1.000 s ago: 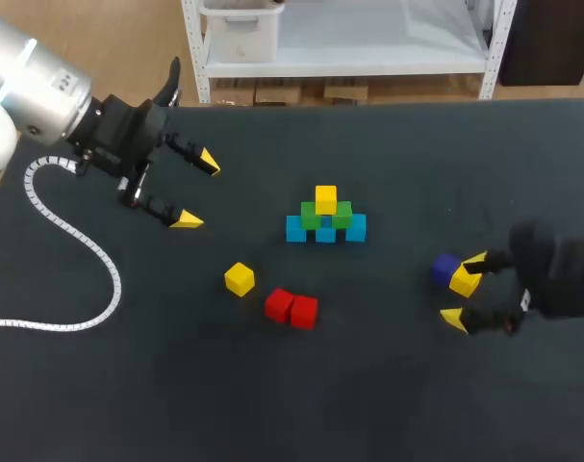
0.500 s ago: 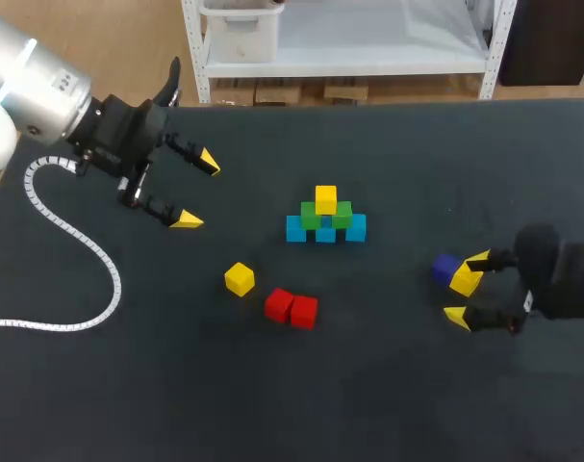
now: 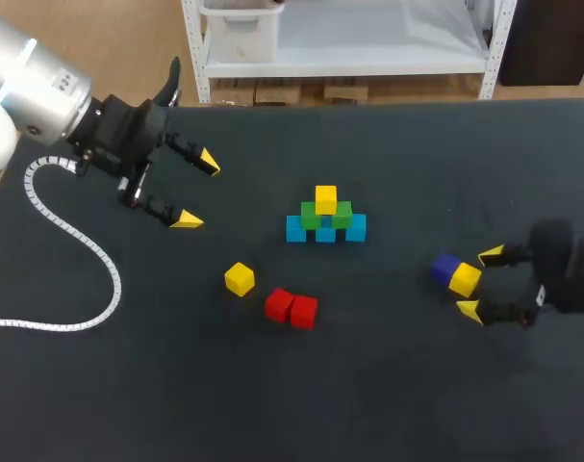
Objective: Place the blue cubes, place green cubes on the blue cubes, place the yellow cubes on the green cubes, then place the red cubes on the yellow cubes, and place purple cube on the red cubes.
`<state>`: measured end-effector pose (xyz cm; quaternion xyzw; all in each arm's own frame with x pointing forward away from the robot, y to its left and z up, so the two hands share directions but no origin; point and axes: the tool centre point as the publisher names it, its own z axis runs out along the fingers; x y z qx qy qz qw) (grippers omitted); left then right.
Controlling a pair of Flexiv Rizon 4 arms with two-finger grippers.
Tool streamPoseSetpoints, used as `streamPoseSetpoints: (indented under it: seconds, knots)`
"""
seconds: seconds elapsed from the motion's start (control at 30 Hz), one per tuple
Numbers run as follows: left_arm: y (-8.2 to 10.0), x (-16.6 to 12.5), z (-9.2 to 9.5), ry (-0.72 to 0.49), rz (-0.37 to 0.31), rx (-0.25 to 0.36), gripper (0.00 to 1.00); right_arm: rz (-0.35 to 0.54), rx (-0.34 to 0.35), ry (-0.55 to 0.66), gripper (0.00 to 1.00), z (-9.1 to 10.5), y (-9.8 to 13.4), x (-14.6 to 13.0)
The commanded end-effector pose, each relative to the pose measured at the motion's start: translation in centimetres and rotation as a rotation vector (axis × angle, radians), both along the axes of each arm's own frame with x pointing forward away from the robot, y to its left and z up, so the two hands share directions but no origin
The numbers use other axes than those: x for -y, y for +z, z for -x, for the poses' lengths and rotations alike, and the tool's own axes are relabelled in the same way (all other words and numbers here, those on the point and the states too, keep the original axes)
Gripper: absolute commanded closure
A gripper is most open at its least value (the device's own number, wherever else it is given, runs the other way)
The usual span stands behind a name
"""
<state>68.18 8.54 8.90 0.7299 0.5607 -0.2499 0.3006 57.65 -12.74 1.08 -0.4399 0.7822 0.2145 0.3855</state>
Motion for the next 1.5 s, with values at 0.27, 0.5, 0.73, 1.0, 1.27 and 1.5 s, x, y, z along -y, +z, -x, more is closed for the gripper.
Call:
streamPoseSetpoints:
  seconds: [0.27,0.5,0.73,1.0,1.27,1.5]
  knots:
    - [-0.1,-0.1,0.0,-0.002,0.002,0.002,0.0,0.006,-0.011,0.0,0.0,-0.7,-0.3,0.5]
    - [-0.1,-0.1,0.0,-0.002,0.002,0.002,0.0,0.0,-0.021,0.008,0.0,-1.6,-1.3,0.4]
    - [-0.1,-0.1,0.0,-0.002,0.002,0.002,0.0,-0.006,-0.025,0.016,0.0,-2.1,-1.9,0.2]
    - [-0.1,-0.1,0.0,-0.002,0.002,0.002,0.0,-0.009,-0.03,0.018,0.19,-1.9,-2.2,0.0]
    - [-0.1,-0.1,0.0,-0.002,0.002,0.002,0.0,-0.003,-0.039,0.018,0.91,-1.7,-2.2,0.1]
    - [-0.1,-0.1,0.0,-0.002,0.002,0.002,0.0,0.005,-0.034,0.026,1.0,-1.8,-1.8,0.1]
